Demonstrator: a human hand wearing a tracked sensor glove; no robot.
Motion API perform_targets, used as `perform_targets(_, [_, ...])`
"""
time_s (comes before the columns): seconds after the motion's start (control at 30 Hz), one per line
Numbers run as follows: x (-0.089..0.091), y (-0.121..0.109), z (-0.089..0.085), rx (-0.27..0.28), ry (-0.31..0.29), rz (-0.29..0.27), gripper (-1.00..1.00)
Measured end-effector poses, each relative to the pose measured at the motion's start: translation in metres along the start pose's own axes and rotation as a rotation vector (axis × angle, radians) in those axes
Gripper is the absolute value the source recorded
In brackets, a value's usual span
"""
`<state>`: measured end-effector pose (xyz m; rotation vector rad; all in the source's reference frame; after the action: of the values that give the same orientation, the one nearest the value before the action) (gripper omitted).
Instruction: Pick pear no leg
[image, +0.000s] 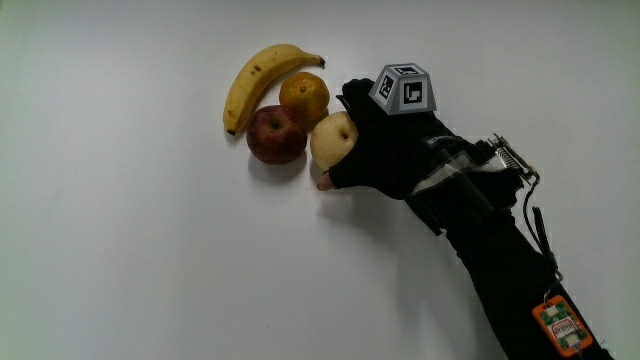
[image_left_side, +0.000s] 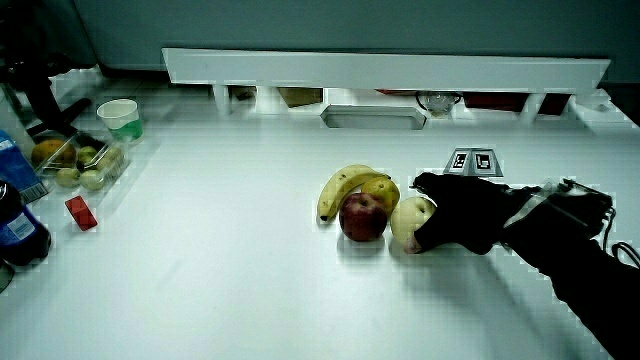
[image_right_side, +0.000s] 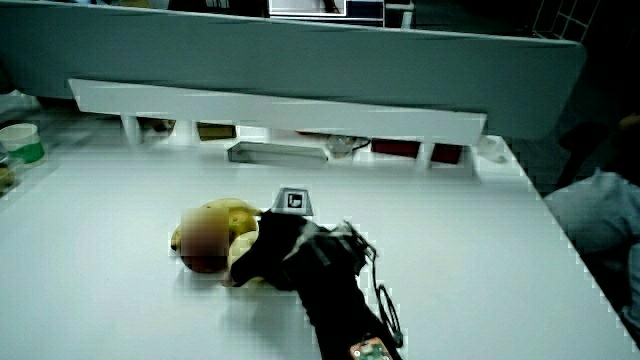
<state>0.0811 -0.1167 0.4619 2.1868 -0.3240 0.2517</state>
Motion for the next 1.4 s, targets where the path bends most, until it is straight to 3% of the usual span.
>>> perform_targets(0.17, [-0.001,-0.003,0.002,0.025,0.019,0.02,0.59])
perform_targets(0.4, [-0.003,-0.006,0.003,0.087,-0.012,0.021,1.0])
perform_targets(0.8, [-0.013,-0.021,0.01,0.119,-0.058,0.069,1.0])
perform_targets(1.13, [-0.023,-0.062,0.031,0.157,-0.08,0.142,1.0])
perform_targets(1.2, [-0.023,-0.071,0.036,0.188,-0.103,0.134,1.0])
perform_targets(1.3, [-0.019,-0.084,0.043,0.199,-0.086,0.146,1.0])
perform_targets(1.33, [-0.015,-0.085,0.043,0.17,-0.077,0.161,1.0])
perform_targets(1.4, [-0.012,-0.096,0.049,0.213,-0.094,0.137,1.0])
